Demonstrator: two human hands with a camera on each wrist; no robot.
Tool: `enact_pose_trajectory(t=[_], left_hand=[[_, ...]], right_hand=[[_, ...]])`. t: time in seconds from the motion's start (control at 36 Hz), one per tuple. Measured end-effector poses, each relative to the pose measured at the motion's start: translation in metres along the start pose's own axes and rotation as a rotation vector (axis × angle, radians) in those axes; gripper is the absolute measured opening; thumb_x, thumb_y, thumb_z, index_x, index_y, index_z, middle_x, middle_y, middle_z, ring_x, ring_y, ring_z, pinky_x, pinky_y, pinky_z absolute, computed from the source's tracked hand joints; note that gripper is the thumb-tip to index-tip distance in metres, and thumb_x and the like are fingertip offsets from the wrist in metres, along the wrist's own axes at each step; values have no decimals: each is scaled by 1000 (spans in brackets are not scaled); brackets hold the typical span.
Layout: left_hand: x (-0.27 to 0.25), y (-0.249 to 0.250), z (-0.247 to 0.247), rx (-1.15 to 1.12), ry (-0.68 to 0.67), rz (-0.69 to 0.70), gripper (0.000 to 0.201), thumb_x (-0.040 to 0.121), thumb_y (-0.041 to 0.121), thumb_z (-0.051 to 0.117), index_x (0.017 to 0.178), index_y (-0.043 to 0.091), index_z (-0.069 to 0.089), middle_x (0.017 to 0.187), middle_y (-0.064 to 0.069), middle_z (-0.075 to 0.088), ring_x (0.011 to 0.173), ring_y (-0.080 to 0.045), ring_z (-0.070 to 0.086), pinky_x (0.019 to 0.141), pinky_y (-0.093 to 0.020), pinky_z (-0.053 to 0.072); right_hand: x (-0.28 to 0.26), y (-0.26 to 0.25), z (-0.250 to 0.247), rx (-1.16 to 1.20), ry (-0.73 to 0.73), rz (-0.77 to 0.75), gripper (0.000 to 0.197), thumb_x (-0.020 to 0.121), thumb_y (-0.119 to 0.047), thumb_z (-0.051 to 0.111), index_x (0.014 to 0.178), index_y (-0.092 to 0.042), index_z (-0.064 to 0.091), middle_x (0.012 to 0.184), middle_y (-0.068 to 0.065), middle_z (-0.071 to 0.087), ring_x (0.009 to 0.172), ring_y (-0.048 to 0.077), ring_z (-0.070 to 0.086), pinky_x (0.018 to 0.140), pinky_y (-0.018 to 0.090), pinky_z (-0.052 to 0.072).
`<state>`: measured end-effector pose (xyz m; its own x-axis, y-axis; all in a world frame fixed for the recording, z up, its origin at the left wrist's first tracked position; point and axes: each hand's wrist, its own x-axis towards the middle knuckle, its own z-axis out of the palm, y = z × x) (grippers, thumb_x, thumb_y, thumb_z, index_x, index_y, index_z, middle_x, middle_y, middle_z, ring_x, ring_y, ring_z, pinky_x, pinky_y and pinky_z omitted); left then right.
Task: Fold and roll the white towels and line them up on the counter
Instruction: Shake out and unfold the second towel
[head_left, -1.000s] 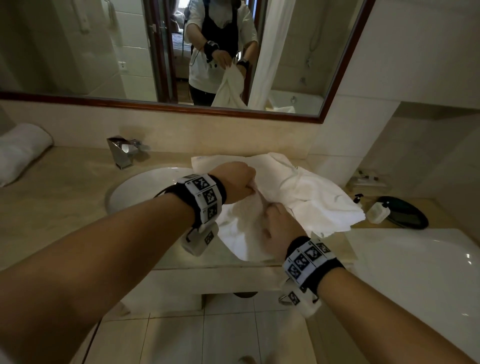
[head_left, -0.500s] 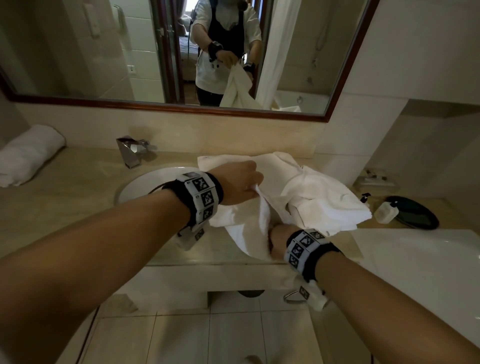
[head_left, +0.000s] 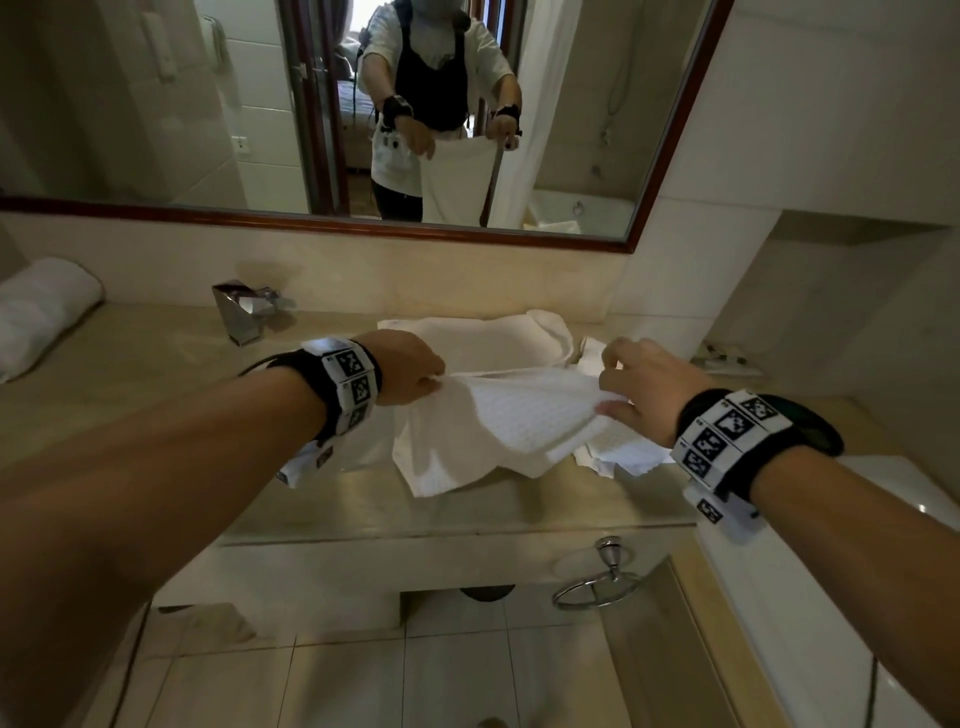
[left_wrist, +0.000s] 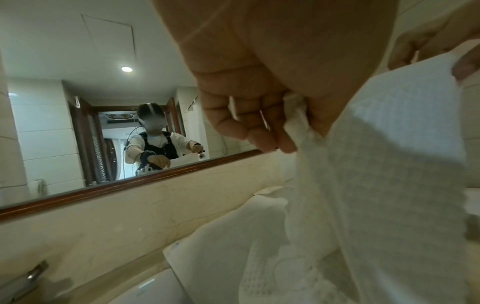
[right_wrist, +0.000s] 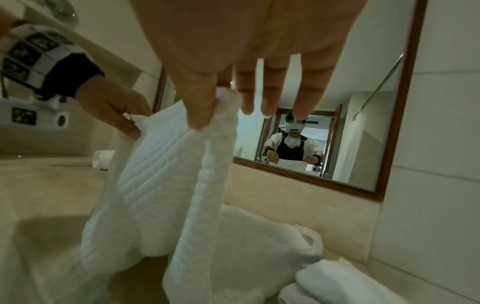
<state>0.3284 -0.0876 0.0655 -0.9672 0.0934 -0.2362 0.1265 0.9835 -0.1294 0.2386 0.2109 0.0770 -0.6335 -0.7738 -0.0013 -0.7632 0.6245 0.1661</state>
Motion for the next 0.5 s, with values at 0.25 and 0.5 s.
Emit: enact_pose_trajectory(t=[0.25,0.5], left_hand=[[7,27,4,-151,60,-9,22,91,19,48,112,16,51,105,-7,56,98,-26,54,78,-33,42],[5,27,38,-427,360,180,55,91,7,45,143,24,33,131,-6,44,106,-27,54,89,-30,43]], right_hand=[[19,-12,-15,328,156,132,37,91,-26,55,60,-15,39,58,-3,40,55,13,39,53,24,29],[27,2,-36,476,289,93,46,82,-13,64,49,-21,33,48,-6,35,47,8,36,48,22,27]])
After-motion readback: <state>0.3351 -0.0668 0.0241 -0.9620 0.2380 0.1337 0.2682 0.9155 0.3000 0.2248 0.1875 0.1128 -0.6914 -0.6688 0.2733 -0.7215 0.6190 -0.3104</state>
